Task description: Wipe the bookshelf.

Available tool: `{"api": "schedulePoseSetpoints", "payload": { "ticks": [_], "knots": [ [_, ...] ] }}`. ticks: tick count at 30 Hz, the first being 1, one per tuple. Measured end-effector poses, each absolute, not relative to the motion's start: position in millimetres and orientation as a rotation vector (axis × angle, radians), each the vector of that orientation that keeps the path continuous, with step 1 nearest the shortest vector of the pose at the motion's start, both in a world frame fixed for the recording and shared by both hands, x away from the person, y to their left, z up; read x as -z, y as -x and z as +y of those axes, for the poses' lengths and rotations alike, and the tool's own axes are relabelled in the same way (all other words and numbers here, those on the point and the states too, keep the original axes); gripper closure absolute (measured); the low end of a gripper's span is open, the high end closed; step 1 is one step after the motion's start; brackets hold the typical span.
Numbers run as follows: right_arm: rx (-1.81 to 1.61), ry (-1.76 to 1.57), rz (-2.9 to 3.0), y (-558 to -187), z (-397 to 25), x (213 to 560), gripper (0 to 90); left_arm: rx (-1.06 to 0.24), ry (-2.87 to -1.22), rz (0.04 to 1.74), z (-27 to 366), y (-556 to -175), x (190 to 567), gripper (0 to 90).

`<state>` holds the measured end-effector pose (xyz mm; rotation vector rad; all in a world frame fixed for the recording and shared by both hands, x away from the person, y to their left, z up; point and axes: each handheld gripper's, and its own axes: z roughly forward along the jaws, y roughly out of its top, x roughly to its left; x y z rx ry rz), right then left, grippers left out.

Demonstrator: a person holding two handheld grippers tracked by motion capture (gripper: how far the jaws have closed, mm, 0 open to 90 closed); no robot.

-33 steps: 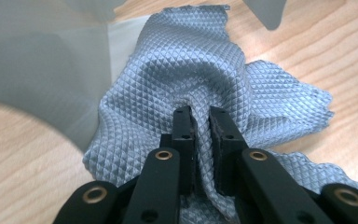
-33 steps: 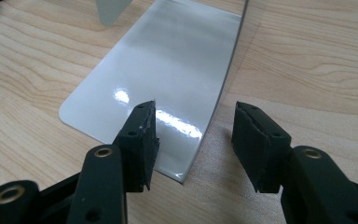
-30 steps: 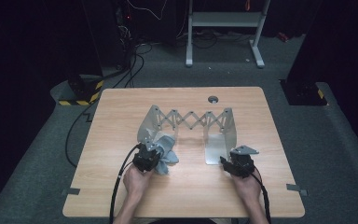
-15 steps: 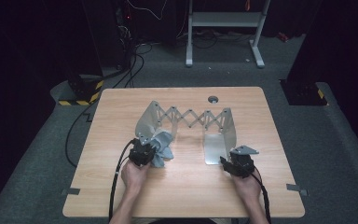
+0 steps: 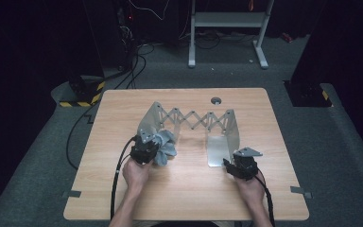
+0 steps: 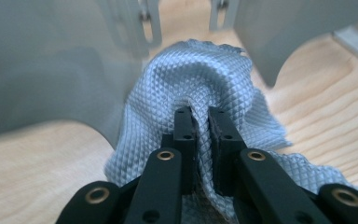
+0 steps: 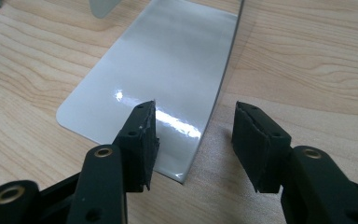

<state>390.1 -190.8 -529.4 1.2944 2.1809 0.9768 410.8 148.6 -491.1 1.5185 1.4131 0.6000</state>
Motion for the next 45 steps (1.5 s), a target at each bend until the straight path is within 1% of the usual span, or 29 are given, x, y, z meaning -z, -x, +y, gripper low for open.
{"api": "schedulePoseSetpoints", "payload": {
  "ticks": [13, 20, 24, 37, 45],
  "knots": [
    [-0.977, -1.295, 2.181, -390, -191, 529, 50.4, -0.669, -1.435, 1.338, 165, -398, 438, 83.0],
    [-0.977, -1.295, 2.181, -390, -191, 529, 50.4, -0.666, -1.402, 1.329, 173, -397, 426, 82.9],
    [-0.977, -1.294, 2.181, -390, -191, 529, 50.4, -0.637, -1.401, 1.346, 175, -398, 433, 82.9],
    [-0.976, -1.295, 2.181, -390, -191, 529, 50.4, -0.583, -1.405, 1.431, 176, -404, 477, 82.8],
    [-0.976, -1.294, 2.181, -390, -191, 529, 50.4, -0.581, -1.469, 1.476, 170, -411, 505, 82.8]
  ]
}}
